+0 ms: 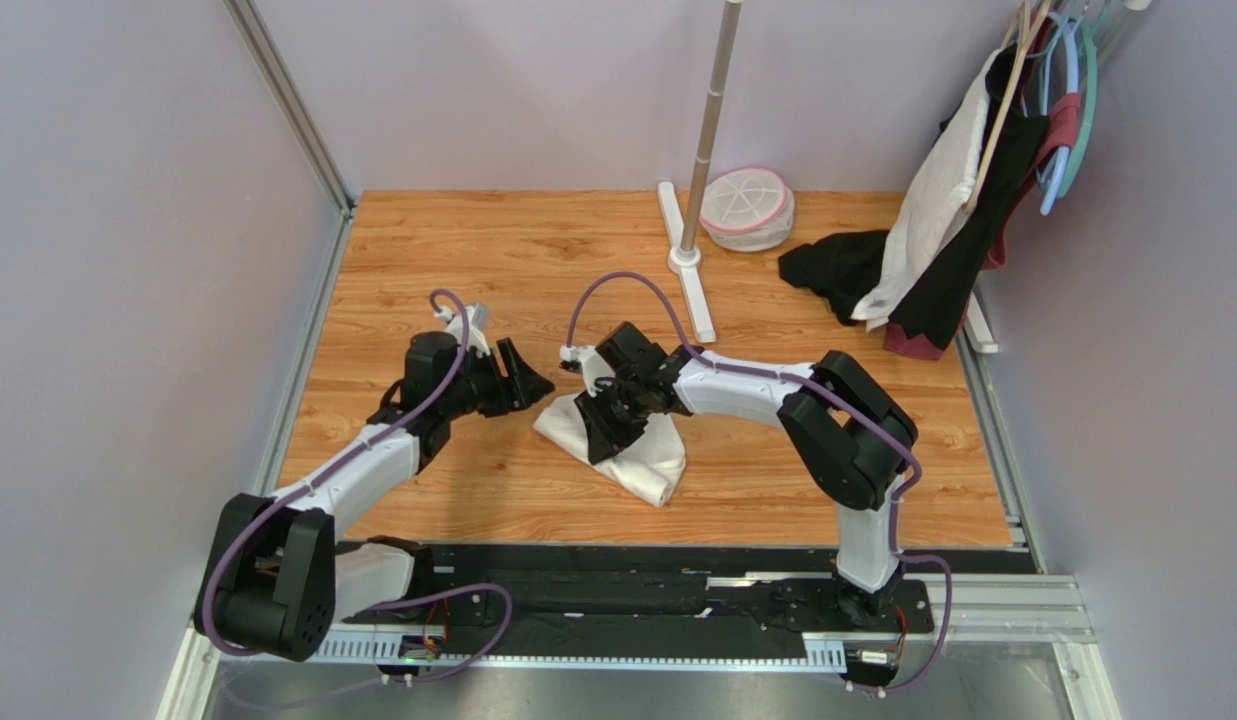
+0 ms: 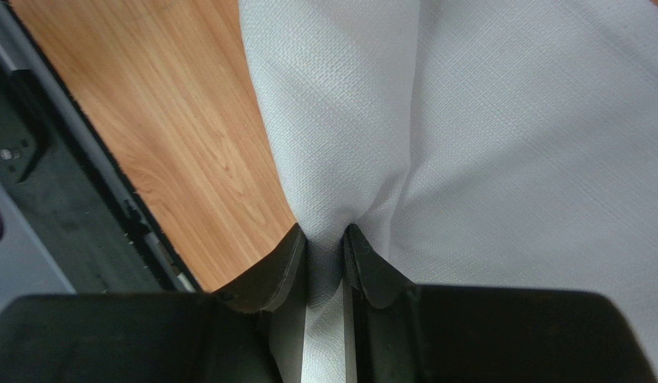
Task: Fold the napkin, place the utensils inside, and roll it up
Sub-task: Roll the napkin with the utensil
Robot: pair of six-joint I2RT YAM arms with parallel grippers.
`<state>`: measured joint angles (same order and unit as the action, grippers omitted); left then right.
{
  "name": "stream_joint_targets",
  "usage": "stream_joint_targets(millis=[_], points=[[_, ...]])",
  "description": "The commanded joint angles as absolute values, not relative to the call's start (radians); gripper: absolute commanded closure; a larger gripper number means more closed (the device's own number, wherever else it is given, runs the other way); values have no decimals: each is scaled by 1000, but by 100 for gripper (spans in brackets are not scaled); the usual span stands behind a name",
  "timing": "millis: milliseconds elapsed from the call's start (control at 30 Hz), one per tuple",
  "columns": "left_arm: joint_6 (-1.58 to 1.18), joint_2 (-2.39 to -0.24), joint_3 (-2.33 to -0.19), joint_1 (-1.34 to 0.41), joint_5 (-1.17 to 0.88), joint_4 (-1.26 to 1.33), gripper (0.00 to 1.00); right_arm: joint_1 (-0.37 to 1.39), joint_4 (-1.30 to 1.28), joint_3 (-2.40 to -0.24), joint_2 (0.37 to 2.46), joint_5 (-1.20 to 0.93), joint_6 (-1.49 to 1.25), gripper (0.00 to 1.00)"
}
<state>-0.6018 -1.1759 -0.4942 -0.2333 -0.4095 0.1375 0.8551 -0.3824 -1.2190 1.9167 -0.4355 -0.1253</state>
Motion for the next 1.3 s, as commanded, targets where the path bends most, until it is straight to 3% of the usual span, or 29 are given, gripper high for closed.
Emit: stream_joint_targets(millis=[0,400,833,933,967,1000,1100,1267], points=[[-545,-1160,-448,-229,-408,182,34,798,-486,-1250,2003,-684,-172,81],[-552,-1272,-388,-230,-524,363,34,701,-476,-1292,2129,-955,-164,80],[-614,-1454,-380,-253,-637,583,43,660,-469,-1324,2194,-1017,-164,79],[-641,-1525,-383,-268,-664,630,61,655,-472,-1331,2192,-1015,-169,76],[-643,-1535,-387,-271,-669,634,75,655,-471,-1333,2191,-1015,-170,75],[-643,-1543,-388,-272,-669,632,83,653,-474,-1336,2186,-1014,-173,73],[-644,-1557,-397,-272,-649,608,99,649,-491,-1344,2149,-999,-176,61],[-618,-1575,-480,-272,-617,421,100,641,-538,-1348,2025,-861,-173,45]])
